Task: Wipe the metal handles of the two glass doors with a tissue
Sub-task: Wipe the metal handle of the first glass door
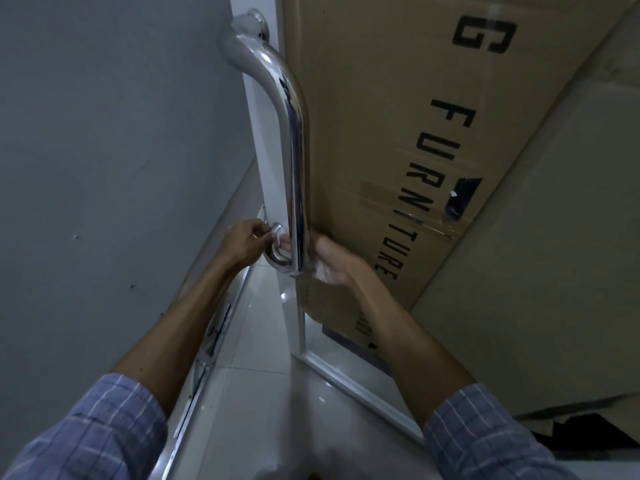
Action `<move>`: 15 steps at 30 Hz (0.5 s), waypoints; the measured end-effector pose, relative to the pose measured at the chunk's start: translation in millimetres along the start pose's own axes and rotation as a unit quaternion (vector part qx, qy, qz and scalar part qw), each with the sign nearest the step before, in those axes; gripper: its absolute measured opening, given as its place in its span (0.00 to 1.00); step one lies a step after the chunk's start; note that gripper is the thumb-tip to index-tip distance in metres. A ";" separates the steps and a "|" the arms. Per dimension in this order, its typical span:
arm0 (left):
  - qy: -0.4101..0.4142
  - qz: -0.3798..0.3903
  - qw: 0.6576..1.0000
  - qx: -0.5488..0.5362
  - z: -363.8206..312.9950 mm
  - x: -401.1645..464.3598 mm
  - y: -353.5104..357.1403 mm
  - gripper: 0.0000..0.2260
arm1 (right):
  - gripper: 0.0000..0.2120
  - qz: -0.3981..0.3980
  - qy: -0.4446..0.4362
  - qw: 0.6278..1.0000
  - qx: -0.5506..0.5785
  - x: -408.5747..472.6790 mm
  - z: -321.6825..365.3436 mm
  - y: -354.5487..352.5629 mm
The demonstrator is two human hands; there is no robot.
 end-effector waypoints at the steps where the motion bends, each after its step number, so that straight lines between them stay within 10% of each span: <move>1: 0.002 -0.002 1.000 -0.005 0.3 -0.5 0.6 0.09 | 0.27 -0.001 -0.002 1.000 0.005 0.5 -0.5 0.4; 15: 0.021 -0.020 0.999 -0.020 1.4 -3.1 3.9 0.09 | 0.29 -0.009 0.032 0.999 0.006 -1.9 -4.6 8.1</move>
Point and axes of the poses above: each hand's wrist, its own x-axis towards the middle knuckle, its own y-axis out of the palm, z = x × y, the point moved 4 cm from there along x, towards the middle knuckle, and after that the axes turned 14 degrees about z, right-handed, at the moved point
